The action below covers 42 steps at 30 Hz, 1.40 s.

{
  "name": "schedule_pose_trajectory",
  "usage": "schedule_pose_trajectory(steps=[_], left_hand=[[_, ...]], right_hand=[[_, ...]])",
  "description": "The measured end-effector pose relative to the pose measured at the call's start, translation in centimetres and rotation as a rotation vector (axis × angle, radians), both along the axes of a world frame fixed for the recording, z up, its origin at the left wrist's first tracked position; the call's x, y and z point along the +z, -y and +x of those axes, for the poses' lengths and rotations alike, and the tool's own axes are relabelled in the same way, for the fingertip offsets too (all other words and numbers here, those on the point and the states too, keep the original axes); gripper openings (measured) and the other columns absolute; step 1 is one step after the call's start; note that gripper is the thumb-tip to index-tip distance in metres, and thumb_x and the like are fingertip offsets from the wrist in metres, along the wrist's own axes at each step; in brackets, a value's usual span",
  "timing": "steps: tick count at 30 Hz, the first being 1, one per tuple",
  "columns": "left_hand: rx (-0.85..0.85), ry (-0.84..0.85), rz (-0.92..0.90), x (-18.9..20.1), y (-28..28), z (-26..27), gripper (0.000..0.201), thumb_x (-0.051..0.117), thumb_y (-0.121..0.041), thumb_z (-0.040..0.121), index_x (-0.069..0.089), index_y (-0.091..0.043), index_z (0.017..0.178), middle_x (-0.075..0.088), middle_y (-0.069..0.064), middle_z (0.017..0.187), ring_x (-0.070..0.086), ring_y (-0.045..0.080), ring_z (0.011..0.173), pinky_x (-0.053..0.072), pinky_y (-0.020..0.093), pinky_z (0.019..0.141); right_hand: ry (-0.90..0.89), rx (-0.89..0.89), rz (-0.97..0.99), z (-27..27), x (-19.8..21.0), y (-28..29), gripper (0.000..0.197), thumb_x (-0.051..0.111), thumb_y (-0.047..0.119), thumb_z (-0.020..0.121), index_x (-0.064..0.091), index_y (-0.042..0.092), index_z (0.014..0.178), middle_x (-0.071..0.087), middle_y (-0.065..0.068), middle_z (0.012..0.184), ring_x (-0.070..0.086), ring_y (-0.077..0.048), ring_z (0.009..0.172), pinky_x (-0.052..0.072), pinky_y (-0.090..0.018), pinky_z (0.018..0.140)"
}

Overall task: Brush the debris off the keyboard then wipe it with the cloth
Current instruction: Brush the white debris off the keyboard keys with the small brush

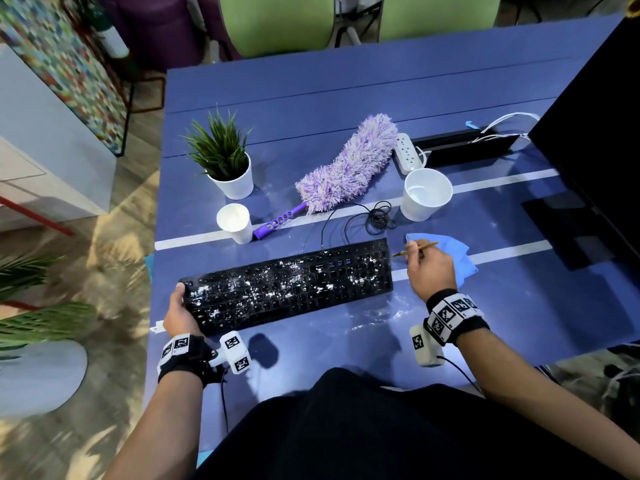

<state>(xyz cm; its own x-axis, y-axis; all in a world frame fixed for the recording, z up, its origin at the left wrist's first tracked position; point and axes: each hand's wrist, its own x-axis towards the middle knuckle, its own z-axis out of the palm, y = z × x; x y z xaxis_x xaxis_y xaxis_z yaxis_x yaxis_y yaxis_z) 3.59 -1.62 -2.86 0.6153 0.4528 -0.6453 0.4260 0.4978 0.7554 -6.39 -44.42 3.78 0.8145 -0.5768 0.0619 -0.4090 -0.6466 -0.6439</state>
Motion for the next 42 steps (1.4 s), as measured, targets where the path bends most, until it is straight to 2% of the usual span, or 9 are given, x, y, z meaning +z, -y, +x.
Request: schedule_pose_trajectory(steps=[5, 11, 15, 20, 24, 28, 34, 39, 42], left_hand=[[-0.009, -0.014, -0.015, -0.6, -0.3, 0.1, 0.075, 0.081, -0.051, 0.053, 0.071, -0.009, 0.115, 0.071, 0.009, 0.105, 0.069, 0.028, 0.083, 0.059, 0.039, 0.069], [-0.006, -0.051, -0.003, -0.9, -0.8, 0.3, 0.080, 0.086, -0.054, 0.048, 0.072, -0.011, 0.114, 0.073, 0.010, 0.111, 0.072, 0.033, 0.097, 0.058, 0.053, 0.083], [-0.032, -0.044, -0.016, -1.3, -1.1, 0.4, 0.087, 0.087, -0.056, 0.047, 0.070, -0.009, 0.119, 0.070, 0.012, 0.119, 0.070, 0.033, 0.103, 0.058, 0.047, 0.085], [-0.017, -0.047, -0.008, -1.8, -1.4, 0.4, 0.084, 0.088, -0.055, 0.045, 0.072, -0.010, 0.114, 0.073, 0.010, 0.111, 0.071, 0.031, 0.097, 0.058, 0.049, 0.087], [-0.005, -0.034, 0.007, -1.4, -0.9, 0.2, 0.079, 0.084, -0.053, 0.050, 0.072, -0.008, 0.114, 0.073, 0.012, 0.111, 0.071, 0.031, 0.093, 0.058, 0.048, 0.086], [-0.011, -0.029, -0.006, -1.5, -0.9, 0.3, 0.080, 0.085, -0.054, 0.049, 0.072, -0.009, 0.113, 0.073, 0.011, 0.109, 0.072, 0.031, 0.091, 0.058, 0.048, 0.084], [-0.017, -0.034, -0.020, -1.3, -0.8, 0.2, 0.069, 0.085, -0.053, 0.049, 0.074, -0.014, 0.105, 0.074, 0.009, 0.108, 0.072, 0.031, 0.092, 0.059, 0.048, 0.082], [-0.011, -0.020, -0.019, -1.2, -0.5, 0.0, 0.074, 0.082, -0.052, 0.051, 0.072, -0.009, 0.111, 0.073, 0.008, 0.097, 0.071, 0.029, 0.081, 0.059, 0.043, 0.076], [-0.009, -0.023, -0.002, -1.1, -0.7, 0.0, 0.070, 0.083, -0.052, 0.050, 0.072, -0.011, 0.106, 0.073, 0.009, 0.100, 0.070, 0.029, 0.083, 0.059, 0.046, 0.081]], right_hand=[[-0.056, 0.057, 0.014, 0.0, 0.1, -0.2, 0.034, 0.042, 0.035, 0.100, 0.067, 0.013, 0.095, 0.070, -0.011, 0.080, 0.065, -0.035, 0.083, 0.053, -0.041, 0.075], [-0.053, 0.070, 0.053, 0.3, 0.2, -0.3, 0.034, 0.042, 0.038, 0.100, 0.067, 0.016, 0.095, 0.071, -0.007, 0.081, 0.067, -0.032, 0.084, 0.054, -0.040, 0.078], [0.009, 0.019, 0.044, 0.4, 0.9, -0.2, 0.032, 0.044, 0.032, 0.101, 0.068, 0.010, 0.097, 0.072, -0.012, 0.082, 0.066, -0.033, 0.086, 0.053, -0.039, 0.080], [-0.150, 0.058, 0.031, -0.3, -0.3, 0.0, 0.052, 0.034, 0.050, 0.094, 0.068, 0.013, 0.082, 0.071, -0.010, 0.075, 0.067, -0.033, 0.081, 0.054, -0.041, 0.078], [-0.046, 0.034, 0.034, -1.1, -0.5, 0.0, 0.035, 0.043, 0.032, 0.101, 0.068, 0.010, 0.091, 0.073, -0.011, 0.081, 0.067, -0.032, 0.084, 0.052, -0.038, 0.078], [-0.231, 0.031, -0.038, -1.1, -0.7, 0.2, 0.044, 0.039, 0.037, 0.099, 0.067, 0.006, 0.084, 0.068, -0.018, 0.075, 0.064, -0.039, 0.082, 0.050, -0.039, 0.072], [0.165, 0.203, -0.001, -0.8, 1.1, -0.9, 0.029, 0.045, 0.028, 0.100, 0.069, 0.011, 0.100, 0.070, -0.006, 0.089, 0.063, -0.020, 0.079, 0.050, -0.031, 0.077], [-0.240, 0.257, -0.117, -1.3, -0.4, -1.3, 0.043, 0.037, 0.038, 0.097, 0.065, 0.009, 0.082, 0.066, -0.015, 0.074, 0.063, -0.034, 0.076, 0.051, -0.037, 0.067], [-0.112, 0.244, -0.073, -2.0, -0.4, -1.4, 0.043, 0.033, 0.039, 0.098, 0.064, 0.012, 0.084, 0.067, -0.008, 0.079, 0.064, -0.029, 0.079, 0.048, -0.034, 0.071]])
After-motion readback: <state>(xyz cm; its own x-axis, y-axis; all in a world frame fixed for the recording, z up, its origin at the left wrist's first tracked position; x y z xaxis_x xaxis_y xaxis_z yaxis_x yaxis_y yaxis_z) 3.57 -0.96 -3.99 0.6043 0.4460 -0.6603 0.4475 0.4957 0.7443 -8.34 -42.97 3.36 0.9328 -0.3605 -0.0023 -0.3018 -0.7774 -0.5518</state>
